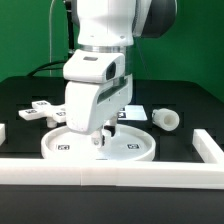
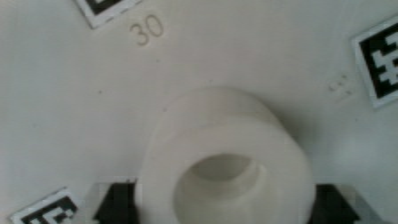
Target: Assemble round table
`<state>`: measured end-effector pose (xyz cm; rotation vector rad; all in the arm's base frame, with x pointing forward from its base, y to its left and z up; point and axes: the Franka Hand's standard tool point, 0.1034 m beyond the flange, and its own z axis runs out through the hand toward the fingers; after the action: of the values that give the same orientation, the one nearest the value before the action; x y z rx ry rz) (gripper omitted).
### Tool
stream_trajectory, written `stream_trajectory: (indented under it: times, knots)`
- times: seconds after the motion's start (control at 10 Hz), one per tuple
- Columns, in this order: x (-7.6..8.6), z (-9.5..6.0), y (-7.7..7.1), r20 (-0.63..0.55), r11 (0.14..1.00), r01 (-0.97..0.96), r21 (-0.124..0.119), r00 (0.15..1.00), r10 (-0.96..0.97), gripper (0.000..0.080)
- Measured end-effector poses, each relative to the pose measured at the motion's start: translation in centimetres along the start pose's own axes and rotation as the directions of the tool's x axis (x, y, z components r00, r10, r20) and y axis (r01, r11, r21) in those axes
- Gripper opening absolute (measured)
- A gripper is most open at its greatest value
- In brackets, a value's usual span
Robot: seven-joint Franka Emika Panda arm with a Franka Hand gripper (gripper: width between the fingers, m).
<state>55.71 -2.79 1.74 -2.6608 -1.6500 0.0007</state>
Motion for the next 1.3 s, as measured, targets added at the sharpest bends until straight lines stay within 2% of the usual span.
stream_trajectory:
  times: [0.4, 0.6, 0.7, 1.1, 1.2, 1.3]
  knots:
    - [4.7, 0.0, -2.0, -0.023, 1.000, -0.001, 0.002, 1.000, 0.001, 0.0402]
    - [6.3, -0.1, -2.7, -0.022, 1.000, 0.004, 0.005, 1.000, -0.004, 0.0402]
    - [6.9, 0.0, -3.0, -0.023, 1.000, 0.012, 0.006, 1.000, -0.011, 0.0402]
    - [7.0, 0.1, -3.0, -0.022, 1.000, 0.021, 0.005, 1.000, -0.021, 0.0402]
    - [7.0, 0.1, -3.0, -0.022, 1.000, 0.021, 0.005, 1.000, -0.020, 0.0568]
    - [7.0, 0.1, -3.0, -0.022, 1.000, 0.020, 0.006, 1.000, -0.020, 0.0629]
